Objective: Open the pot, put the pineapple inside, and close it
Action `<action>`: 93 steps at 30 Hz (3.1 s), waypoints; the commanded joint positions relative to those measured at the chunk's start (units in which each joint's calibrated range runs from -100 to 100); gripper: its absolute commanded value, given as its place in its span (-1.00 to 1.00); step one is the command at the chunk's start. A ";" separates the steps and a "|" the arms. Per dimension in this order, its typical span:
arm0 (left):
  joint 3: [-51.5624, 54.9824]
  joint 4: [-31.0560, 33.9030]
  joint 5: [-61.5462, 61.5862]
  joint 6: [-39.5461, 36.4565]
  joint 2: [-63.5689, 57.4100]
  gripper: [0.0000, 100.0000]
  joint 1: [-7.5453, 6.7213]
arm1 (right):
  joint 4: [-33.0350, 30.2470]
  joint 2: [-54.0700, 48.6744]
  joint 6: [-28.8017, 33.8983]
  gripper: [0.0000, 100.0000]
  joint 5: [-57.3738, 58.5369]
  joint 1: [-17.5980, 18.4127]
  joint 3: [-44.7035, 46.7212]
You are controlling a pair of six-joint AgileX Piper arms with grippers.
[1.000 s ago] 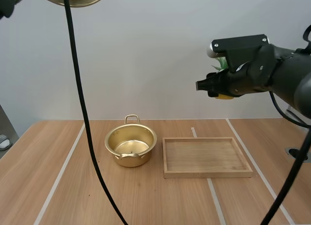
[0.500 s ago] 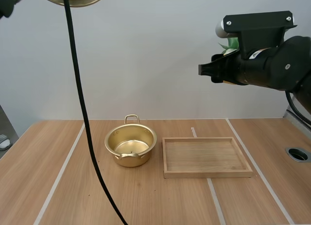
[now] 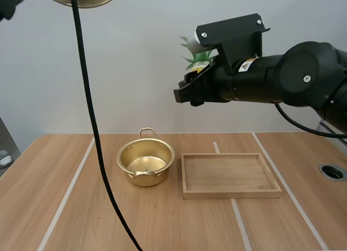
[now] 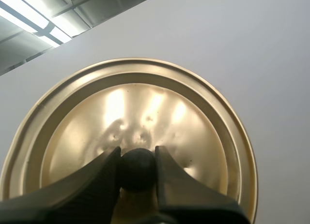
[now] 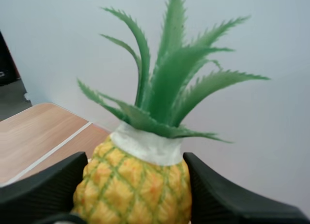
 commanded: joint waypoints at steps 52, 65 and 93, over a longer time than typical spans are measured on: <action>-0.41 -0.36 -1.13 -0.23 -0.38 -1.00 -0.10 | -1.42 55.93 -3.60 -1.00 -36.58 9.01 -0.42; -0.41 -0.36 -1.13 -0.23 -0.38 -1.00 -0.10 | -3.05 63.08 -4.35 -1.00 -40.40 9.01 -0.42; -0.41 -0.36 -1.13 -0.23 -0.38 -1.00 -0.10 | -1.91 66.87 -4.35 -1.00 -41.30 9.01 -2.01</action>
